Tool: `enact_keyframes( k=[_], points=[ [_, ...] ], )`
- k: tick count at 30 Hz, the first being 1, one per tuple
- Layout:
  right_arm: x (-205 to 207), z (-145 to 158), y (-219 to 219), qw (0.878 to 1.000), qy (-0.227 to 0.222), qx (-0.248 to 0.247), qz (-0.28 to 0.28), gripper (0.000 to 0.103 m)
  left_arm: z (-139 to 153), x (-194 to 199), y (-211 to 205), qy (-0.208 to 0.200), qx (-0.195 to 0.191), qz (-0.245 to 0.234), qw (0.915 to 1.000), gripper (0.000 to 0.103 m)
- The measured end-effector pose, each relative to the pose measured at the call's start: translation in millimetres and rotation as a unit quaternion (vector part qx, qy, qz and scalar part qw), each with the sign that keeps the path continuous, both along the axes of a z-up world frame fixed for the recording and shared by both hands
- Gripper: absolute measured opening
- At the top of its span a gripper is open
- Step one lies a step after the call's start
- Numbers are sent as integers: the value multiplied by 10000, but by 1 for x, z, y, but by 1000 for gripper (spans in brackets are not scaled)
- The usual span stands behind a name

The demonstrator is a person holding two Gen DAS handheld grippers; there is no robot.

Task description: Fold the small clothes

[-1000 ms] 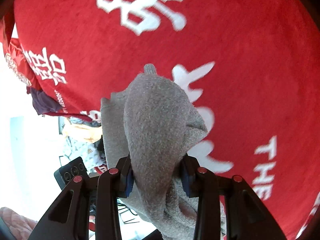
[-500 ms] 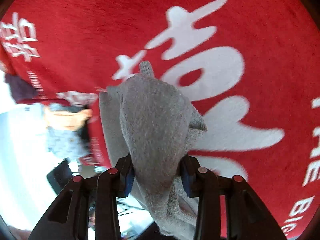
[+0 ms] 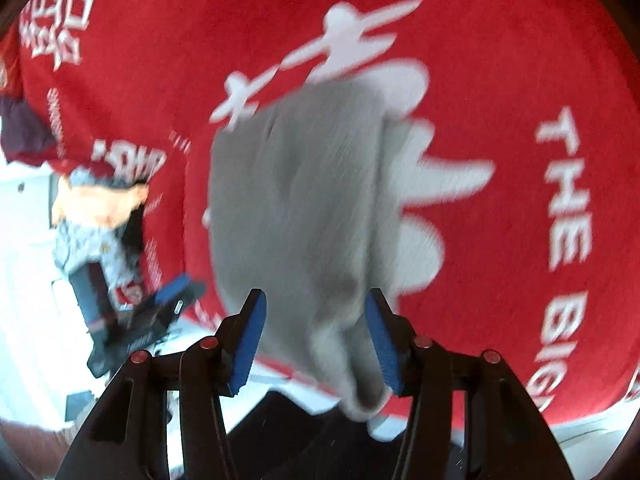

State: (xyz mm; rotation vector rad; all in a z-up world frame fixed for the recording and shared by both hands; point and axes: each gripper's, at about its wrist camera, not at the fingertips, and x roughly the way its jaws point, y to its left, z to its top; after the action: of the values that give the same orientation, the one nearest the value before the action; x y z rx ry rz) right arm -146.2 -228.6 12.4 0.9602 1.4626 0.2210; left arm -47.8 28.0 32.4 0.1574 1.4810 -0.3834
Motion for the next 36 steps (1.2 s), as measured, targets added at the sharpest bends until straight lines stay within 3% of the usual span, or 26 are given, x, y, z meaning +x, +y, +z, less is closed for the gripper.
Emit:
enact_keyframes(
  k=[3,4,5,6,10,15,20,26,36],
  points=[
    [-5,-9,12,9999,109,-65,2,55,5,-6,-7,-130,17,2,9999,103],
    [-4,-14,13,9997,163,-146,-58,44,11,-9,-8,-285,42,51,9996,103],
    [-4,-17,13,9996,157,-182,-132,17,14,-9,-9,-371,59,78,9993,103],
    [-2,-18,12,9994,136,-265,-201,8,18,-10,-9,-479,72,112,9988,103],
    [-10,-10,4,9962,-41,-846,-227,8,22,-10,-7,-548,59,275,9981,103],
    [-28,-28,-3,9946,153,-983,-286,7,12,-15,-8,-242,106,277,9993,103],
    [-31,-35,1,9934,70,-1110,-263,8,10,-24,-12,-217,269,144,9993,103],
    [-38,-27,1,9920,179,-1219,-272,10,16,-31,-13,-23,186,144,9997,103],
    [-57,0,2,9860,472,-1590,-198,17,29,-46,-18,72,362,-176,9992,103]
  ],
)
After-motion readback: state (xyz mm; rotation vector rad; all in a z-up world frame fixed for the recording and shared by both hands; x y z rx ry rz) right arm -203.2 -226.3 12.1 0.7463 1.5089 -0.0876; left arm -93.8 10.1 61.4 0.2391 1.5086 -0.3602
